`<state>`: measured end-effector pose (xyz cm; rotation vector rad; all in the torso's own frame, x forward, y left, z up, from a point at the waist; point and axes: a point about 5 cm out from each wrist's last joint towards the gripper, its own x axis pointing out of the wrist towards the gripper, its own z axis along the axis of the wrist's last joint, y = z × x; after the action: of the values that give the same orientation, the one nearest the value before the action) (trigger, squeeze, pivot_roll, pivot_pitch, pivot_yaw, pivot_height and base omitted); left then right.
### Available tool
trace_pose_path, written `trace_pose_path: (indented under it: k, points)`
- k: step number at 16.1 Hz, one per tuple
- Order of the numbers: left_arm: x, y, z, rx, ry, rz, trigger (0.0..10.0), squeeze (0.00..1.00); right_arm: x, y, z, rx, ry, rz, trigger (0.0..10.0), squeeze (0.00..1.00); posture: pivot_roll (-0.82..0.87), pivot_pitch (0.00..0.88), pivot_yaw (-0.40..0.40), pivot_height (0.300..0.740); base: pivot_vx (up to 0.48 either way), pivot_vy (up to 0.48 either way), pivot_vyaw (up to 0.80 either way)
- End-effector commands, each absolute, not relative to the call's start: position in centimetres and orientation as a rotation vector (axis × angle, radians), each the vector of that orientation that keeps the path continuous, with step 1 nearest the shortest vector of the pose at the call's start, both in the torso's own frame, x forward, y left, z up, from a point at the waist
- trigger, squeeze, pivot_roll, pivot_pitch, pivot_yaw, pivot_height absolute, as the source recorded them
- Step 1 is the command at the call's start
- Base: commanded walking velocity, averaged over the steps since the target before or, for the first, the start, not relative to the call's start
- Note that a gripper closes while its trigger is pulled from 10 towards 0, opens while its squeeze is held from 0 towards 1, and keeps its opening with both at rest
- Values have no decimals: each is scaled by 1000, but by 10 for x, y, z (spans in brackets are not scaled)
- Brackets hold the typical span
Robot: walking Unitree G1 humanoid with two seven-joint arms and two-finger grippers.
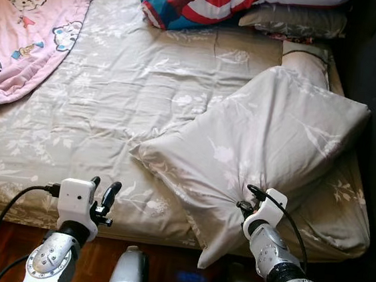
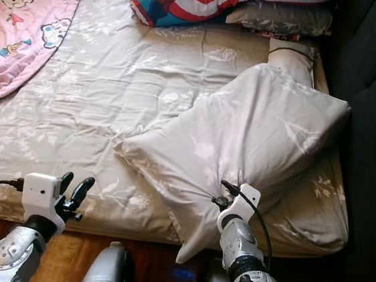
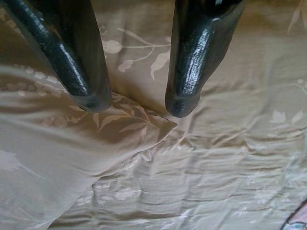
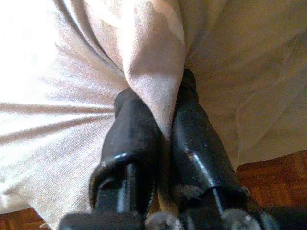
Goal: Clean up the room
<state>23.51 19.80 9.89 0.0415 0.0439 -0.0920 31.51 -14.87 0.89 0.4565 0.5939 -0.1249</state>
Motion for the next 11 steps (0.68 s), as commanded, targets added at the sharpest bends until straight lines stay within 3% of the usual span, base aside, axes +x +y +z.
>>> trace_pose_path:
  k: [1,4,8,11]
  points:
    - [233,201,93,38,64,-79,10000,0,290,-150,-17,476,715,-169,0,0,145,267,39,663,0,0,0]
    - [240,196,91,28,53,-78,10000,0,293,-163,-14,457,693,-192,0,0,119,230,23,663,0,0,0]
    - [251,191,90,12,30,-72,10000,0,295,-203,-5,365,642,-276,0,0,82,193,2,663,0,0,0]
    - [257,189,89,5,18,-63,10000,0,290,-264,10,283,565,-443,0,0,52,178,-4,663,0,0,0]
